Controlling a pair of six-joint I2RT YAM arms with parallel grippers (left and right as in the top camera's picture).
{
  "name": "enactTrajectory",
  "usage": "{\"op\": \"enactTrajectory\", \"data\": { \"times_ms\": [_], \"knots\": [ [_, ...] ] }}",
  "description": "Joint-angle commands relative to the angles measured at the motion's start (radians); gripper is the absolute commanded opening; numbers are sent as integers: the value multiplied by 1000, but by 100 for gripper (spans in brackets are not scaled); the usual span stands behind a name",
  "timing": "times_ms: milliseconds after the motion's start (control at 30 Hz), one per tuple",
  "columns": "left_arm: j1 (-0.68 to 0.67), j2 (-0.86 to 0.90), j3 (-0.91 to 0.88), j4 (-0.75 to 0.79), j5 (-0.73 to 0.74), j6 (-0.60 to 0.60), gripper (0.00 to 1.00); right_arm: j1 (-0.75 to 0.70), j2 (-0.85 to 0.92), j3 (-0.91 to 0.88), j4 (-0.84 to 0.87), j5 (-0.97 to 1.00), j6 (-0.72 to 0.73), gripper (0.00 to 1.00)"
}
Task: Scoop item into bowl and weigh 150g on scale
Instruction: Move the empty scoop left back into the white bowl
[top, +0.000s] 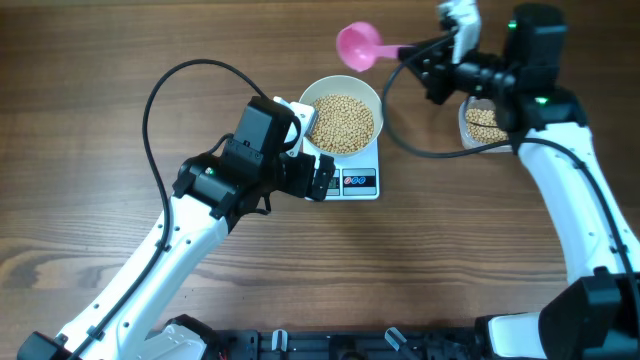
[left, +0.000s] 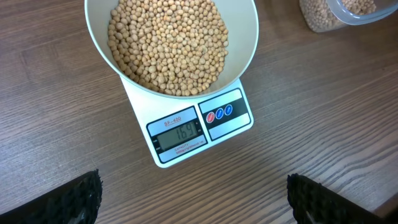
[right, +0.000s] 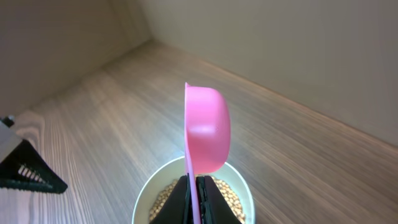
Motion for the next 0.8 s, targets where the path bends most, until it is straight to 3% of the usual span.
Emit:
{"op": "enactTrajectory", "data": {
  "times_ms": [0,300,767],
  "knots": [
    [7,-3,15,2,-6,-5,100,68,37,10,5,73,-120,4],
    [7,-3,15,2,-6,-5,100,95,83,9,-111,143,-254,4],
    [7,-3,15,2,-6,-5,100,101,139,9,-157,138,-198,4]
  ]
}}
